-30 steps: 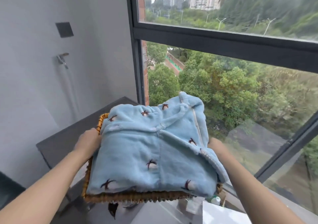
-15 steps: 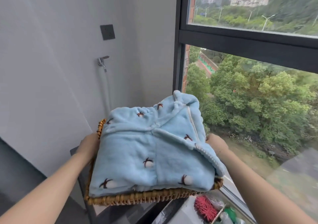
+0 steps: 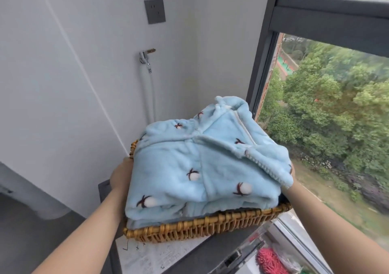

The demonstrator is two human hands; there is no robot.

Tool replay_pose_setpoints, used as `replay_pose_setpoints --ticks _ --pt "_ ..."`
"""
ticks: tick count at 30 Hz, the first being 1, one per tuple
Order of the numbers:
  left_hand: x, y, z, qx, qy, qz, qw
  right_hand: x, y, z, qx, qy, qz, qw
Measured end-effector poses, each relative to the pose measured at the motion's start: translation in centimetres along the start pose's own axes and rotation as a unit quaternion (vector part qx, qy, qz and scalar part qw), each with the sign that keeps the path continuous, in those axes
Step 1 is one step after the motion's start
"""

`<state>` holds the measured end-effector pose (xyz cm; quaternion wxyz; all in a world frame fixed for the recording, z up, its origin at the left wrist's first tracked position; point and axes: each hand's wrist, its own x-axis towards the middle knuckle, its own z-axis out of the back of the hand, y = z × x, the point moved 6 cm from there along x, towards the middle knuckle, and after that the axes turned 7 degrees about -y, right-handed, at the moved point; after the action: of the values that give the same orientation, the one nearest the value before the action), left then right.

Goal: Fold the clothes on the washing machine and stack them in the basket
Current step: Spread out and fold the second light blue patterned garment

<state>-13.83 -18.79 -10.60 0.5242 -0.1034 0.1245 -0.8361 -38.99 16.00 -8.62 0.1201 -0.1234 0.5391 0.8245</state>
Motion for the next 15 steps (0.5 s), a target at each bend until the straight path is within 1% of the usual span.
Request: replay_pose_setpoints --ticks 1,2,3,4,5,6,7,8,9,10,11,12,13,14,15 --pt "0.3 0.0 -0.2 -0.005 0.002 0.004 1.0 -0.1 -0.4 -1.4 0.034 -0.053 -0.01 0.998" --pt "0.9 0.0 -0.3 -0.009 0.003 0.008 1.0 -0.8 0.1 -1.1 0.027 -0.147 -0.016 0.989" --pt "1.4 0.0 -0.5 -0.003 0.004 0.011 1.0 -2.8 1.8 -0.5 -0.013 -0.235 -0.001 0.972" --pt "2.1 0.1 -0.6 0.003 0.001 0.009 1.0 -5.6 4.3 -1.0 -0.085 -0.268 0.014 0.96" --pt "2.6 0.1 -0.6 0.006 0.002 0.008 1.0 -6.9 6.1 -1.9 -0.104 -0.241 0.014 0.965" --pt "2.9 0.1 -0.7 0.008 0.006 0.007 1.0 -7.8 7.1 -3.0 -0.078 -0.261 0.003 0.962" --pt "3.4 0.0 -0.8 0.014 0.007 0.01 1.0 -8.0 6.7 -2.7 -0.131 -0.276 -0.032 0.952" --pt "3.7 -0.1 -0.8 0.015 0.007 0.007 1.0 -8.2 6.4 -1.6 -0.129 -0.293 -0.06 0.946" --pt "4.1 -0.1 -0.9 0.014 0.011 0.012 1.0 -5.9 4.6 -1.5 -0.114 -0.31 -0.06 0.942" --pt "4.4 -0.1 -1.0 0.011 0.015 0.017 1.0 -2.9 2.4 -2.0 -0.12 -0.276 -0.03 0.953" --pt "4.5 0.0 -1.0 0.006 0.02 0.025 0.999 -1.1 1.2 -2.3 -0.124 -0.157 0.011 0.98" --pt "4.5 0.0 -0.9 0.003 0.024 0.031 0.999 0.7 -0.1 -2.5 -0.134 -0.04 0.048 0.989" --pt "4.5 -0.1 -0.9 -0.002 0.031 0.031 0.999 0.9 -0.5 -2.6 -0.148 -0.018 0.064 0.987" --pt "4.4 -0.1 -0.9 -0.01 0.037 0.029 0.999 0.1 -0.6 -2.4 -0.142 -0.053 0.063 0.986" --pt "4.3 -0.2 -0.8 -0.023 0.044 0.027 0.998 -1.3 0.2 -1.3 -0.131 -0.142 0.072 0.978"
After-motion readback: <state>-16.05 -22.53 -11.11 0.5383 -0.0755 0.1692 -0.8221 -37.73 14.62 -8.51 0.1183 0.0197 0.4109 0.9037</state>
